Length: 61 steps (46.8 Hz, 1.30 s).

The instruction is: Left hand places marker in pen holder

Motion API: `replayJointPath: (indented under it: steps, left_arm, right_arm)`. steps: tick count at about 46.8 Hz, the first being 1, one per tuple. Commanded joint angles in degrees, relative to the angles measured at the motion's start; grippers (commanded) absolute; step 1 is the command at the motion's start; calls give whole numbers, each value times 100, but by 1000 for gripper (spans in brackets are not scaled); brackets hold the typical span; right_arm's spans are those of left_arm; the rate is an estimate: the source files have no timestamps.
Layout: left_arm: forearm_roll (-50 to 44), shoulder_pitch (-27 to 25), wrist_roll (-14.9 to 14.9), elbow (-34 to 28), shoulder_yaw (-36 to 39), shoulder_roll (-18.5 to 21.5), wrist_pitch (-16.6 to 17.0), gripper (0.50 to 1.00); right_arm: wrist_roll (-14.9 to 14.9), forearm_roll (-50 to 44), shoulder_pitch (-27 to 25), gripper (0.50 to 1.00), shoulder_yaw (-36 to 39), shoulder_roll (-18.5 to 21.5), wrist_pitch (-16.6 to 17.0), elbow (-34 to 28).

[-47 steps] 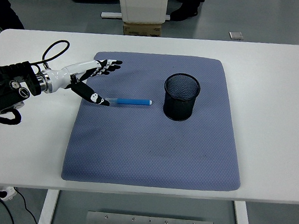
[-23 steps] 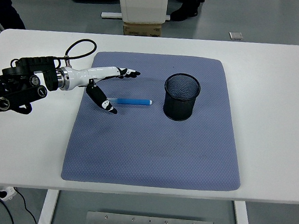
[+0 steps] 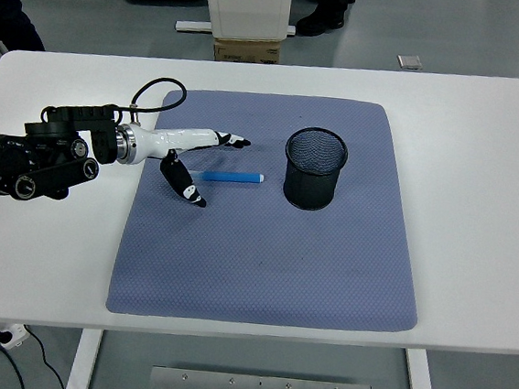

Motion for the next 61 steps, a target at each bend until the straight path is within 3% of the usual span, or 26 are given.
replayJointPath:
  steps: [1,16,20,25,37,56,61]
  left_arm:
    - [0,-3,2,-1,-1,-34,61,1000]
    - [18,-3,2,43,113,-175,114,1000]
    - [18,-12,2,60,271,-193,210,918]
    - [26,-12,2,60,315,-210,272,909]
    - [26,-73,11,69,315,-245,315,774]
    - [290,-47,2,263,333,-289,430,760]
    - [343,-47,2,263,333,-289,439,675]
  right_arm:
    - [0,0,-2,1000,0,0,-8,-1]
    - [0,0,-2,1000,0,0,0,-1]
    - [0,0,-2,1000,0,0,0,-1]
    - [0,0,-2,1000,0,0,0,-1]
    - [0,0,-2,1000,0,0,0,-1]
    - [0,0,-2,1000,0,0,0,-1]
    - [0,0,-2,1000,0,0,0,-1]
